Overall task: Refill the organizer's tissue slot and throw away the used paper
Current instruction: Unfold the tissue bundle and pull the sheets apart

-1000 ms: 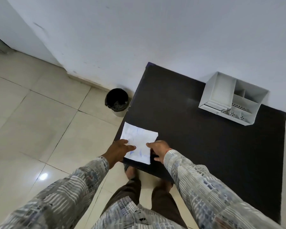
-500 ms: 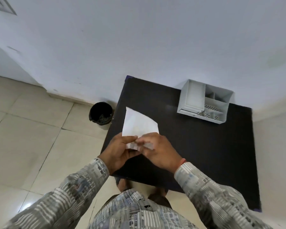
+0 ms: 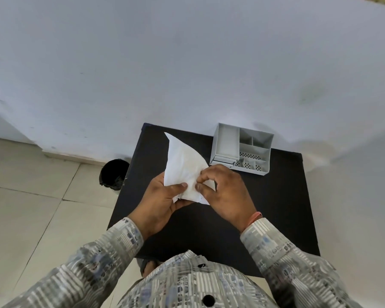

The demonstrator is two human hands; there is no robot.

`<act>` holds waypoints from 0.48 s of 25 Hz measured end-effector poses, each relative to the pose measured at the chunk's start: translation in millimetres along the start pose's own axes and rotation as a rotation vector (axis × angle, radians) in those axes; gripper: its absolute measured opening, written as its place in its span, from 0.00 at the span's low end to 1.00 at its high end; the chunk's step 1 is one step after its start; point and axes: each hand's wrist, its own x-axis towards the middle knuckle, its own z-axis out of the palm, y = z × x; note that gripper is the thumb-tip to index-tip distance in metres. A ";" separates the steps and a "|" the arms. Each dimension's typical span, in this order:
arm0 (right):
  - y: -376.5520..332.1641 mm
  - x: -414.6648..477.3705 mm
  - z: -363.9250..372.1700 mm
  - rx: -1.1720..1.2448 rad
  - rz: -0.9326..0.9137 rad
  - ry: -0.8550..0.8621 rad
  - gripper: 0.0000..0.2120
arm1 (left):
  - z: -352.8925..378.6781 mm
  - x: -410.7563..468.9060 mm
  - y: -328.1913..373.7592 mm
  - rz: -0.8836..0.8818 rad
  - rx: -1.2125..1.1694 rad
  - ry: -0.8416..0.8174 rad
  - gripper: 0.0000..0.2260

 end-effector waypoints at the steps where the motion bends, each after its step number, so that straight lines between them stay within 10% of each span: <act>1: 2.7 -3.3 -5.9 -0.033 -0.025 -0.017 0.05 | 7.3 0.3 -3.1 0.001 -0.006 0.017 0.16; 6: 17.0 -24.6 -37.7 0.188 -0.083 -0.054 0.06 | 37.0 4.3 -13.8 -0.034 -0.107 0.133 0.17; 9: 26.7 -26.2 -39.6 -0.062 -0.092 -0.170 0.25 | 49.9 2.4 -19.1 -0.029 -0.099 0.149 0.17; 12: 36.7 -20.4 -33.5 -0.170 -0.214 -0.091 0.16 | 61.7 -7.2 -18.6 -0.026 -0.131 0.157 0.18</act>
